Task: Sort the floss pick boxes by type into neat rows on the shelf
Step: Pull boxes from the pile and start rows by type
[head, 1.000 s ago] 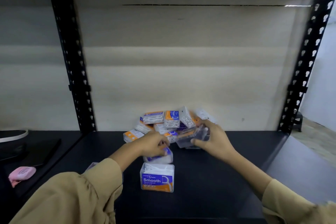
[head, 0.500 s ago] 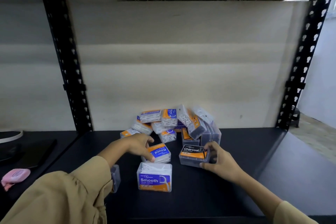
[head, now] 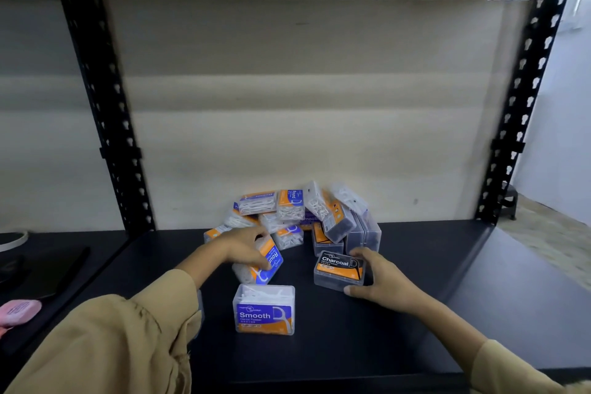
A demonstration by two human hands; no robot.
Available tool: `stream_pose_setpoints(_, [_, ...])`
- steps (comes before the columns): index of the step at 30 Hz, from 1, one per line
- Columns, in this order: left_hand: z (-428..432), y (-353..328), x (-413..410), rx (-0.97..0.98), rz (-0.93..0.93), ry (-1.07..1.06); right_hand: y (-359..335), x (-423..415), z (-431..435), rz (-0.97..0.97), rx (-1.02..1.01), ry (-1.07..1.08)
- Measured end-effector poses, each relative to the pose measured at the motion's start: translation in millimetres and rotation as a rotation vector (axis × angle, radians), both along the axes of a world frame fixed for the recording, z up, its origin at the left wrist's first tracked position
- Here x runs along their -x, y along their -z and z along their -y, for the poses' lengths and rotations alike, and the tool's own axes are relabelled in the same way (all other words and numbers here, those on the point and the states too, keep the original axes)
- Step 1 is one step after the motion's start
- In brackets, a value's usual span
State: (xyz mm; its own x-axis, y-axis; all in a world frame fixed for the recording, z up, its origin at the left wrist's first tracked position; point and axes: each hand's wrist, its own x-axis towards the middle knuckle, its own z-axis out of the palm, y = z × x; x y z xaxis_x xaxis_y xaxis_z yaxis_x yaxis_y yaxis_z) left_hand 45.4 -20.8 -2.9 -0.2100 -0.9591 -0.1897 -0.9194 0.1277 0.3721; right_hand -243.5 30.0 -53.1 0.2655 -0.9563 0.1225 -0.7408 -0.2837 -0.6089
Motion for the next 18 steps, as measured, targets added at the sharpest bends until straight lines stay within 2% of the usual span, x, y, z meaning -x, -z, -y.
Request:
stream_pose_setpoints(2, [-0.5, -4.3, 1.7, 0.066, -0.073, -0.067, -0.1, -0.3, 1.3, 0.003, -0.001, 0.013])
stream_pose_setpoints(5, [-5.9, -12.1, 2.9, 0.088, -0.317, -0.13, -0.8, -0.9, 3.0, 0.016, 0.0, 0.033])
stream_pose_setpoints(8, [-15.2, -9.9, -0.3, -0.047, -0.461, -0.094, -1.2, -2.9, 3.0, 0.016, 0.012, 0.055])
stream_pose_setpoints(10, [-20.6, -4.2, -3.6, -0.119, -0.466, -0.049, -2.0, -4.0, 2.1, -0.018, 0.053, 0.087])
stream_pose_setpoints(13, [-21.5, 2.0, -10.3, -0.085, -0.461, -0.038, -5.8, -6.3, -0.9, -0.086, 0.116, 0.107])
stream_pose_setpoints(18, [-14.3, 7.3, -19.3, -0.034, -0.183, 0.105, -9.7, -10.5, -1.3, -0.055, 0.151, 0.075])
